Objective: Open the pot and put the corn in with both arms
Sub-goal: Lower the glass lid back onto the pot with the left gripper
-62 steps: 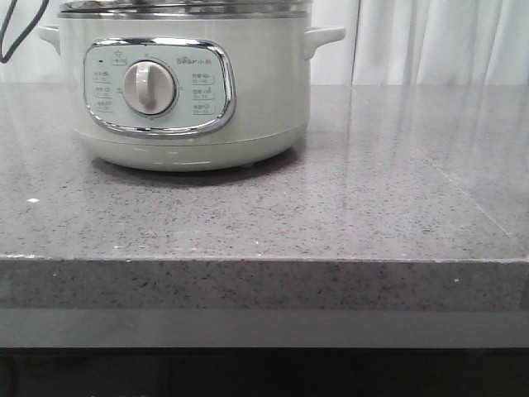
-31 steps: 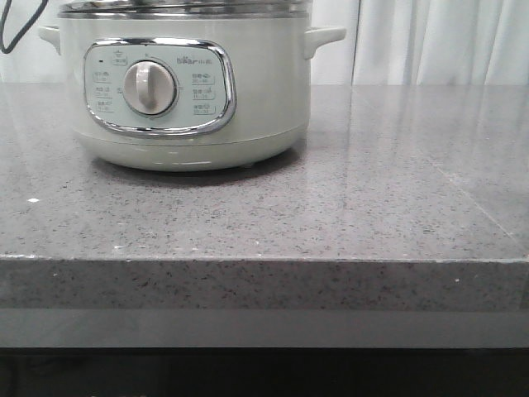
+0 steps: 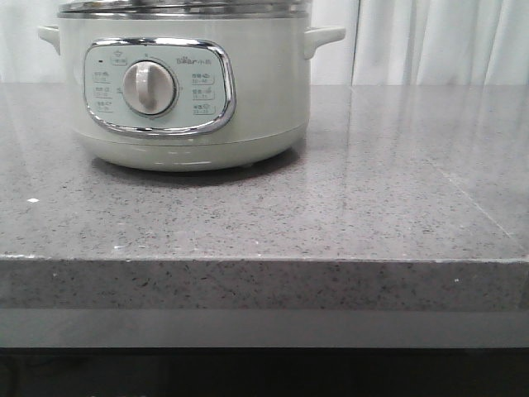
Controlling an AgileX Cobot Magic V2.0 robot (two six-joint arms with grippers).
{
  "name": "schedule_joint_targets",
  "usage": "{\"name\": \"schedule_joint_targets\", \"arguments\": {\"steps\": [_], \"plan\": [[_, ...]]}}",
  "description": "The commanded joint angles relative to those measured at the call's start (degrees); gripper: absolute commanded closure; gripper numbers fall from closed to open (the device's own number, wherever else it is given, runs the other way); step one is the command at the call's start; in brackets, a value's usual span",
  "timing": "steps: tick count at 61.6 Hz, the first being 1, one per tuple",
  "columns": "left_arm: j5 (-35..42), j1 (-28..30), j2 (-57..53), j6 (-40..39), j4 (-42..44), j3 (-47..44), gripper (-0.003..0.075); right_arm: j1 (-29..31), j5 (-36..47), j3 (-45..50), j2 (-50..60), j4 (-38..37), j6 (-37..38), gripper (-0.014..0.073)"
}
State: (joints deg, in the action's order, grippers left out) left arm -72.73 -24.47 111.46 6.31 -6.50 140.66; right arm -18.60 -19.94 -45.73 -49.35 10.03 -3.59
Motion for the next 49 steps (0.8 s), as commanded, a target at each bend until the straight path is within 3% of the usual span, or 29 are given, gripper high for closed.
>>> {"name": "schedule_joint_targets", "arguments": {"steps": [1,7,30,49], "plan": [[0.79,-0.34,-2.96,-0.31,-0.60,1.77,0.0629,0.48,4.77,-1.53,0.60,-0.42,-0.32,0.0714],[0.66,-0.34,-2.96,-0.31,-0.60,1.77,0.0741,0.48,4.77,-1.53,0.60,-0.42,-0.32,0.0714],[0.66,0.28,-4.51,-0.58,0.39,1.65,0.0741,0.79,5.66,-1.46,1.46,-0.50,-0.32,0.0714],[0.77,5.66,-13.22,-0.80,0.86,-4.40,0.0741,6.44,6.25,3.15,7.65,-0.50,-0.32,0.0714]]}}
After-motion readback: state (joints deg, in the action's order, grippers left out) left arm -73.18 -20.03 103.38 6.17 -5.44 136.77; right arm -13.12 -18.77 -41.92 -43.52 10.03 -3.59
